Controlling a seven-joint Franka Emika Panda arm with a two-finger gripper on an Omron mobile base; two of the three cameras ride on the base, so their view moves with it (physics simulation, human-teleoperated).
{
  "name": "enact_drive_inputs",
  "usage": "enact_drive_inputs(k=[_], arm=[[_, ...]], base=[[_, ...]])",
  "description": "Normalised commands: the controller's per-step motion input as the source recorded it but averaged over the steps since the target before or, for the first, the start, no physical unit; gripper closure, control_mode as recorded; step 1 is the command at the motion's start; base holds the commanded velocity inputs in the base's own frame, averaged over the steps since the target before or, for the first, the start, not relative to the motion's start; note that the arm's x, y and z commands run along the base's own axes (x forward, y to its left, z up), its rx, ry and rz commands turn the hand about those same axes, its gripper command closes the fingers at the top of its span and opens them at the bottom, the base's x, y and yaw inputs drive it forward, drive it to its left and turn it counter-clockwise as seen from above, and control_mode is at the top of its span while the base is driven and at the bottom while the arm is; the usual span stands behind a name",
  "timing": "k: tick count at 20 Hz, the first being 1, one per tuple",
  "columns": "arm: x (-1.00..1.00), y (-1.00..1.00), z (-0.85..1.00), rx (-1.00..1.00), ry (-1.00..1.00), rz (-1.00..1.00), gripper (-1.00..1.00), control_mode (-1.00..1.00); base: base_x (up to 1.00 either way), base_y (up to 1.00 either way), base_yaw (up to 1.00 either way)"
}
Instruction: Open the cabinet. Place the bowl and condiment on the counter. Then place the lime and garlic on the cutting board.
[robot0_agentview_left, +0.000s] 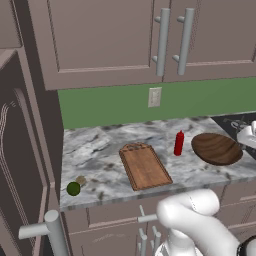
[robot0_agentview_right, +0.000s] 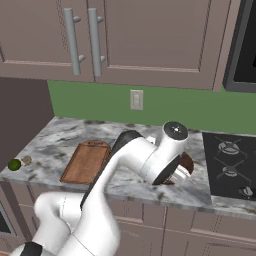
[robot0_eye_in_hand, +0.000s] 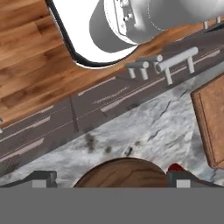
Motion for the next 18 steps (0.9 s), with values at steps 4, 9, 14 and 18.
enact_drive_inputs(k=[4,9,14,18], arm=[[-0.38,0.74,0.11,-0.14,0.00,0.13,-1.00,-1.00],[-0.31,0.77,0.14,-0.14,-0.05,0.16,-1.00,-1.00],[-0.17,0.84,0.10,-0.11,-0.02,0.19,-1.00,-1.00],[-0.08,0.83,0.07,-0.09,0.00,0.20,-1.00,-1.00]], base=[[0.00,0.00,0.00],[0.00,0.00,0.00],[0.00,0.00,0.00],[0.00,0.00,0.00]])
